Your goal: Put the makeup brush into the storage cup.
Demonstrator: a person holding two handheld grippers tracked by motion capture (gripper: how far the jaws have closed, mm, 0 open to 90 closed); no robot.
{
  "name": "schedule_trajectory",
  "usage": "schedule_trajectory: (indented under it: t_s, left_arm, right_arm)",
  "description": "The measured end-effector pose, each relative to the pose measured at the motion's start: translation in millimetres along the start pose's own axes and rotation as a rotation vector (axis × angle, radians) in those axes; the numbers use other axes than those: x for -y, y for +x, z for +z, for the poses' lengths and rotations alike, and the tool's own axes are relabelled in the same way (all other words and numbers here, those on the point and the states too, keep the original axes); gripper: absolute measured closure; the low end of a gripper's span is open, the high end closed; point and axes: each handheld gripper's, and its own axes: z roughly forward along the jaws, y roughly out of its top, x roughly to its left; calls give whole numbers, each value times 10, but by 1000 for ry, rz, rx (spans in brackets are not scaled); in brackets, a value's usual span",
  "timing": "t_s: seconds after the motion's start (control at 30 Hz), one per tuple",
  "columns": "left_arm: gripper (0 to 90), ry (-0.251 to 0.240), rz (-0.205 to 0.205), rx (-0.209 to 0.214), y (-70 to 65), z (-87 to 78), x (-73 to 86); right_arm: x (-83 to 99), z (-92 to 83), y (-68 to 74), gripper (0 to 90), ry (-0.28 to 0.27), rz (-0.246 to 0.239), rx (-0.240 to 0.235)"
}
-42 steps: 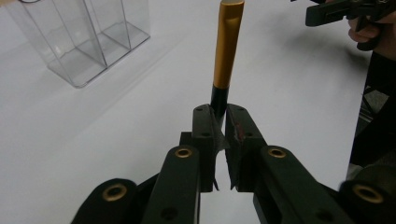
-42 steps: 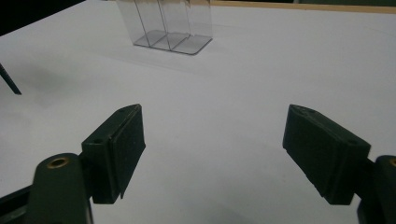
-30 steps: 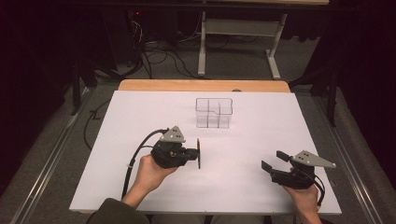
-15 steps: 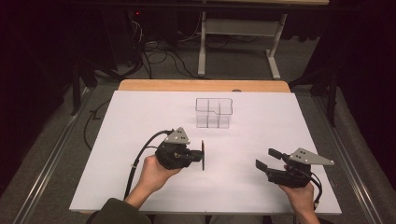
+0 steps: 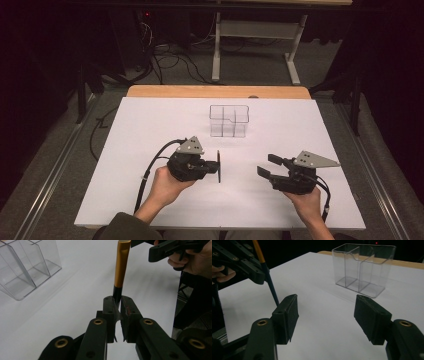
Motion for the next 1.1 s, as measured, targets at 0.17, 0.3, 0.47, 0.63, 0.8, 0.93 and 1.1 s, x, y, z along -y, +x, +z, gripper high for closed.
schedule_trajectory:
  t_s: [0.17,0.3,0.47,0.63,0.8,0.93,1.1]
  left_arm:
    - [829,1,0,5,-11,12,-6]
    - [829,-1,4,8,-26,17,-13]
    - [829,3,10,13,-40,33,-24]
    - [829,14,15,17,-52,68,-26]
    - [829,16,19,21,-70,90,-33]
    - [829,19,17,22,-70,108,-34]
    - [829,24,25,26,-88,128,-39]
  right_arm:
    - [-58,131,91,407,16,-12,-49]
    - [-118,208,156,431,13,-26,-83]
    - [-165,299,222,449,22,-28,-124]
    - [-211,330,263,487,13,-36,-163]
    - [-259,334,306,538,5,-43,-202]
    - [-311,345,341,568,1,-55,-231]
    - [-376,358,387,589,-11,-60,-264]
